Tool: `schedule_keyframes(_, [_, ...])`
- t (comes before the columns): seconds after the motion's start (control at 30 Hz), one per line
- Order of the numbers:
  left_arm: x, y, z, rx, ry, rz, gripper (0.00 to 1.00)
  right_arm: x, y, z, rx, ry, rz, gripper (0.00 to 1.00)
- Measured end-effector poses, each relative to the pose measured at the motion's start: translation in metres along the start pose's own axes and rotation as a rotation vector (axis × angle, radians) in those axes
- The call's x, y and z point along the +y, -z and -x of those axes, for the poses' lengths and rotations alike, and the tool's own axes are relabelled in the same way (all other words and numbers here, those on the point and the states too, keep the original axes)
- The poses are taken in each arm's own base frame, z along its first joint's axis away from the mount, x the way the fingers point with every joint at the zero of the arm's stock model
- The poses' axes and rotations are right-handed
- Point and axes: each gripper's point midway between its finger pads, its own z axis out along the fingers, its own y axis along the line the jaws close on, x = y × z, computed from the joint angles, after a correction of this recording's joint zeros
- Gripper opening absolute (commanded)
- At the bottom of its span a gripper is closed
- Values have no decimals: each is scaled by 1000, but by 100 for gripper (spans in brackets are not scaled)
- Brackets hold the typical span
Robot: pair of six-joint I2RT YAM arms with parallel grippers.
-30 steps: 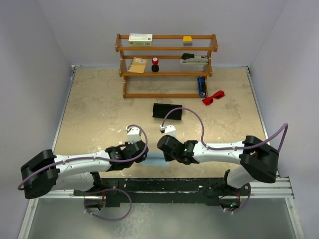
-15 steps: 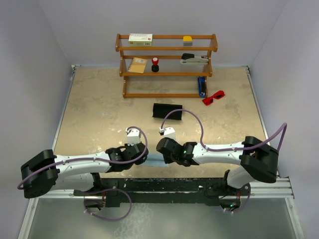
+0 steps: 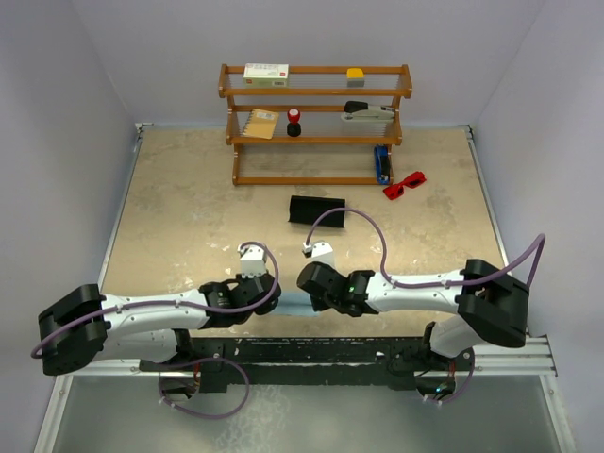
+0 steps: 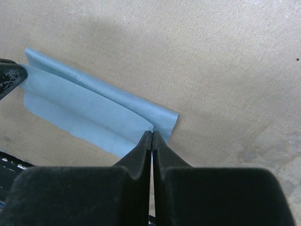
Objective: Organize the sunglasses
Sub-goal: Fold the glasses cleaning cloth at the center of the board.
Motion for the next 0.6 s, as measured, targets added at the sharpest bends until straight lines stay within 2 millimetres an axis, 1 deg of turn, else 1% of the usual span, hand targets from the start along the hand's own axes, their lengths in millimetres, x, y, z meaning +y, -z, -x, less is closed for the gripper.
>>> schedule_keyframes(0.3, [-2,1,-1,0,5,-4,0,1,7,1,-17,-5,22,12])
schedule_keyframes(0.43, [-2,1,-1,-1,3,-4,0,2,8,0,-17,1,28,19])
schedule_keyframes(0.6, [-3,1,-2,-1,0,-7,0,4,8,-1,-17,7,33,19])
